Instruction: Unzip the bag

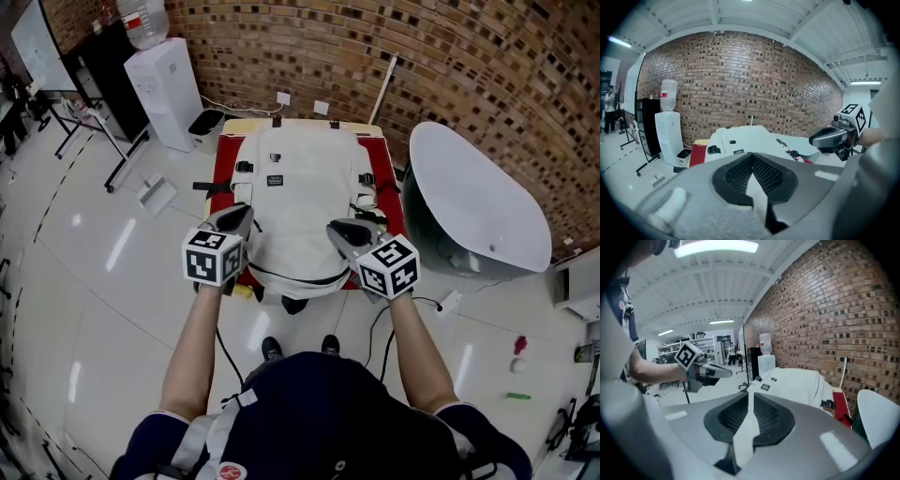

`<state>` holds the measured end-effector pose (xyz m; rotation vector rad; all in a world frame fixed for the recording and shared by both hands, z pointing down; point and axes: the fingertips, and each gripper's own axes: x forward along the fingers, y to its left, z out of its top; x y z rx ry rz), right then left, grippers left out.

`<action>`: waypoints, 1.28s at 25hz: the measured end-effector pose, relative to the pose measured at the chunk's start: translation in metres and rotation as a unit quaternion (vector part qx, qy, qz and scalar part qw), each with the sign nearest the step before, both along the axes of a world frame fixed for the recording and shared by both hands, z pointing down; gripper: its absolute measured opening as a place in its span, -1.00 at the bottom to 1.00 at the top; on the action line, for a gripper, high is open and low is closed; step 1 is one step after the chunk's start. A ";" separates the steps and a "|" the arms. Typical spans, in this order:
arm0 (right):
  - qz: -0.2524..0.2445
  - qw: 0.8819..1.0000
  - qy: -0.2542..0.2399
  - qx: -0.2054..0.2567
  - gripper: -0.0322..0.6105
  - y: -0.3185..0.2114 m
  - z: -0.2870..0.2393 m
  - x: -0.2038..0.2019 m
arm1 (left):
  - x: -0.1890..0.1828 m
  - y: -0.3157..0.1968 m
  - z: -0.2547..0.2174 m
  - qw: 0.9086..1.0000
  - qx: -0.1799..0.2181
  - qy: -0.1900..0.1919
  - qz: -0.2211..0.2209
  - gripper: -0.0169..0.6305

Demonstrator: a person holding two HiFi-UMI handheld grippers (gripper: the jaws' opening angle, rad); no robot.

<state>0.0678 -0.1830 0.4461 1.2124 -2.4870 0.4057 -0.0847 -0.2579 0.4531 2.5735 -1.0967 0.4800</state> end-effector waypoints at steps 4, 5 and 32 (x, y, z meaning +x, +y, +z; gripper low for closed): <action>0.001 0.998 -0.043 0.048 -0.89 -0.010 -0.040 -0.004 | 0.029 0.020 -0.021 0.999 0.007 0.052 0.003 -0.95; -0.001 0.997 -0.050 0.059 -0.89 -0.011 -0.048 -0.006 | 0.036 0.024 -0.025 0.998 0.010 0.061 0.005 -0.95; 0.000 0.990 -0.082 0.116 -0.89 -0.002 -0.087 -0.008 | 0.093 0.066 -0.078 0.990 0.039 0.124 0.051 -0.95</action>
